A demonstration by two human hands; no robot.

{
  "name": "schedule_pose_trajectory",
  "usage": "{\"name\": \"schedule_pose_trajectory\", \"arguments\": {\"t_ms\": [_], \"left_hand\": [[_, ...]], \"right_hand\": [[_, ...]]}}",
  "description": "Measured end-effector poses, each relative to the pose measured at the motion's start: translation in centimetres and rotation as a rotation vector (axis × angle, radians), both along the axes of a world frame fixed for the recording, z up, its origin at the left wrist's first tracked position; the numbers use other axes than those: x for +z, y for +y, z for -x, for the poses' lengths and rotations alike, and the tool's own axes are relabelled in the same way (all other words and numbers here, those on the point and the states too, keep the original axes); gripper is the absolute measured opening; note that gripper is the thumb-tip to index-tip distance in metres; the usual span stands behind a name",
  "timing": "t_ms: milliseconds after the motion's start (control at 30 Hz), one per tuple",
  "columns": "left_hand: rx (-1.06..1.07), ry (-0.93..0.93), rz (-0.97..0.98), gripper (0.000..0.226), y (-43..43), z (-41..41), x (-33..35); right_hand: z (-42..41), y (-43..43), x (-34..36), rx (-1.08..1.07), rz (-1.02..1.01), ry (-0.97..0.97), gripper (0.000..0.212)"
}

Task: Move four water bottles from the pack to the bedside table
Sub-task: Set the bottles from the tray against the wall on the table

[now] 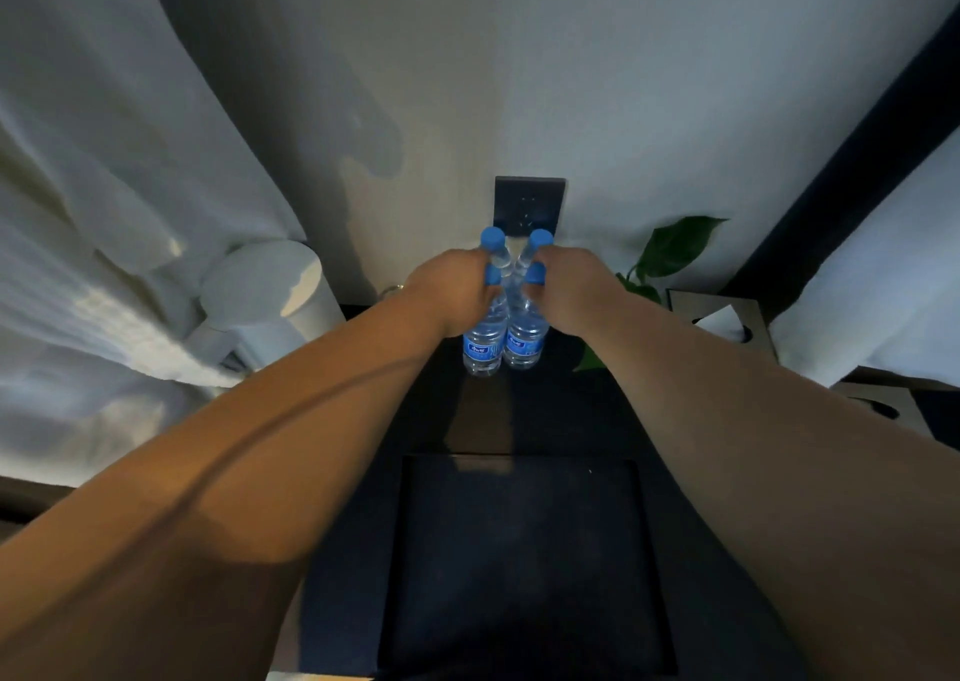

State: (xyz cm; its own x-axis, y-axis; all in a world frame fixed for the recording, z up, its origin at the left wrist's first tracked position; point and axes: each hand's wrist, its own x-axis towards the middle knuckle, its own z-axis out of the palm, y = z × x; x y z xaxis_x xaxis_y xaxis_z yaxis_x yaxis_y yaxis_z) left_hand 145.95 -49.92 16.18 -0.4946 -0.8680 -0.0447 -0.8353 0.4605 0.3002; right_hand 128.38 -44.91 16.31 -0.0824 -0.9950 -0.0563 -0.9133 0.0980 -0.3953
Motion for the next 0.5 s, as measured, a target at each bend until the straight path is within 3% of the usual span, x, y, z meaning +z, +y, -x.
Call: {"name": "schedule_pose_trajectory", "arguments": {"t_ms": [500], "left_hand": [[-0.020,0.005,-0.028,0.034,-0.9,0.2,-0.2]], "right_hand": [[0.7,-1.4,-1.0,0.075,-0.032,0.024,0.031]]}}
